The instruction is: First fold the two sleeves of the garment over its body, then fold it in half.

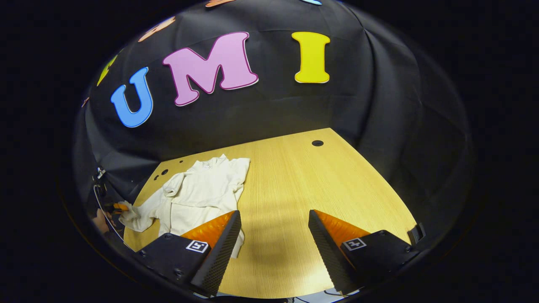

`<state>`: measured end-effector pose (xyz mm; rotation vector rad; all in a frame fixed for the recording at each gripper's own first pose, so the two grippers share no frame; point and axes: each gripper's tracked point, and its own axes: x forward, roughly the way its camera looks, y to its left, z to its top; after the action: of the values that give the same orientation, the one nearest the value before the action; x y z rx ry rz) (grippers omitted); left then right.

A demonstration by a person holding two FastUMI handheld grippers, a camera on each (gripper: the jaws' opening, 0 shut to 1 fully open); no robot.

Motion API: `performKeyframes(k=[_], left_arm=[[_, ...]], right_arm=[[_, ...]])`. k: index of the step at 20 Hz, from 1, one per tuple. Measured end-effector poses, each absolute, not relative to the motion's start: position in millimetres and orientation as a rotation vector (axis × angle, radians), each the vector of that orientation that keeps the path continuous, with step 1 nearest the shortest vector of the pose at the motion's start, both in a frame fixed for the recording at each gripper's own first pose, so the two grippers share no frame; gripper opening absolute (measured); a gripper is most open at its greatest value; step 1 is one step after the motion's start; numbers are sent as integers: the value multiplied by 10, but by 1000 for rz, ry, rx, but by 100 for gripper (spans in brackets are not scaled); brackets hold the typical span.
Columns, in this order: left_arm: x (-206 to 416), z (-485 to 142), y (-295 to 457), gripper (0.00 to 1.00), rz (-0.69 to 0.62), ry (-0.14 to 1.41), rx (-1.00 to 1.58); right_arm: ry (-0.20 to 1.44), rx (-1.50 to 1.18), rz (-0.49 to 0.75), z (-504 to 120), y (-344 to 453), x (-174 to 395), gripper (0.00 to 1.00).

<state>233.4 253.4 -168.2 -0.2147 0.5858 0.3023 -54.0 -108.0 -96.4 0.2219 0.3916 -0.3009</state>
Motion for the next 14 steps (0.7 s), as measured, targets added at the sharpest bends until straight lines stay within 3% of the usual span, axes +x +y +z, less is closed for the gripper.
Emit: performKeyframes(k=[6,14], left_arm=[[3058,-745,1815,6,194,466,-140],[3646,-299,-247,6,-97,410,-37]], right_arm=[[399,264,-306,-1087,-1269,-502,98],[433,296,-298,-1297,-1413,-459,98]])
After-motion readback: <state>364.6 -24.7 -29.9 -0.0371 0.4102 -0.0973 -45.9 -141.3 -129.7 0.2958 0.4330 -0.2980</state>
